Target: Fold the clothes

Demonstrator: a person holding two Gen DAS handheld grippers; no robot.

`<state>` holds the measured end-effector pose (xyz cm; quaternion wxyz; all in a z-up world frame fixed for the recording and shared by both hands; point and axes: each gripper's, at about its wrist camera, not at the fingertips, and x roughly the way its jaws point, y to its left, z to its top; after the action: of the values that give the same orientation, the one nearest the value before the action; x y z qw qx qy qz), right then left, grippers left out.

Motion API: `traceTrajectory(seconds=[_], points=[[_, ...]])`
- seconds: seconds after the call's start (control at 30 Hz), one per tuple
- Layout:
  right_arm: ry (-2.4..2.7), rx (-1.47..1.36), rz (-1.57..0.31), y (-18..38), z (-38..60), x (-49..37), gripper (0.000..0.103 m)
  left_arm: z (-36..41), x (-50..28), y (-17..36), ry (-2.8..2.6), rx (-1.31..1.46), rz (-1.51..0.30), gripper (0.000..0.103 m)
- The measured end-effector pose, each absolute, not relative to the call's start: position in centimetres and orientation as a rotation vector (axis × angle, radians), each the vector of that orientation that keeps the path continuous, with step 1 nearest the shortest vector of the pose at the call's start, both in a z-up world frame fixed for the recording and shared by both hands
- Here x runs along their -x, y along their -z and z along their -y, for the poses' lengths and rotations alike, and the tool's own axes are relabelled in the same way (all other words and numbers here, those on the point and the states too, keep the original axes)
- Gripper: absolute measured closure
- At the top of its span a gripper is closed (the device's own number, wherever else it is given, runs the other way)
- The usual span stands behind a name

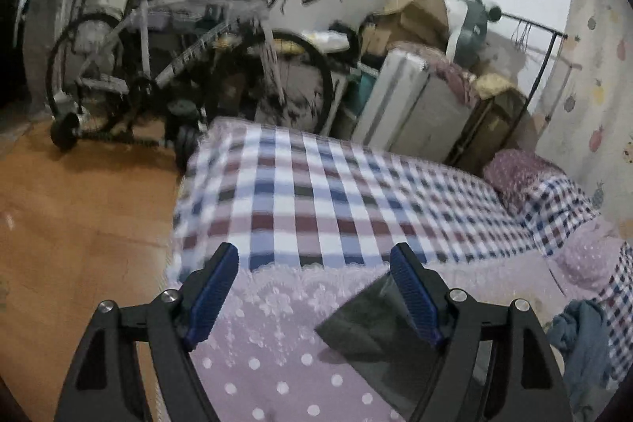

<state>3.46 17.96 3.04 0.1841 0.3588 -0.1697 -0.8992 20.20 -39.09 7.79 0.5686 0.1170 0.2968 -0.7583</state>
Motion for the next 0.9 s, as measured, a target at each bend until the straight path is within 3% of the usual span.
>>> traceTrajectory(seconds=[0.23,0.47,0.9], points=[[2.553,-1.001,0.481,-3.2,-18.0,-3.6,0.033,36.9,-20.8,-10.3,1.873,-0.151,-0.642,0.019],[2.589,-0.957,0.443,-3.9,-17.6,-3.8,0.033,32.1,-14.8,-8.3,2.351,-0.373,-0.946,0.018],[2.669,-0.883,0.361,-5.0,-17.8,-3.3,0.033,18.9,-4.7,-6.9,3.025,-0.72,-1.21,0.018]])
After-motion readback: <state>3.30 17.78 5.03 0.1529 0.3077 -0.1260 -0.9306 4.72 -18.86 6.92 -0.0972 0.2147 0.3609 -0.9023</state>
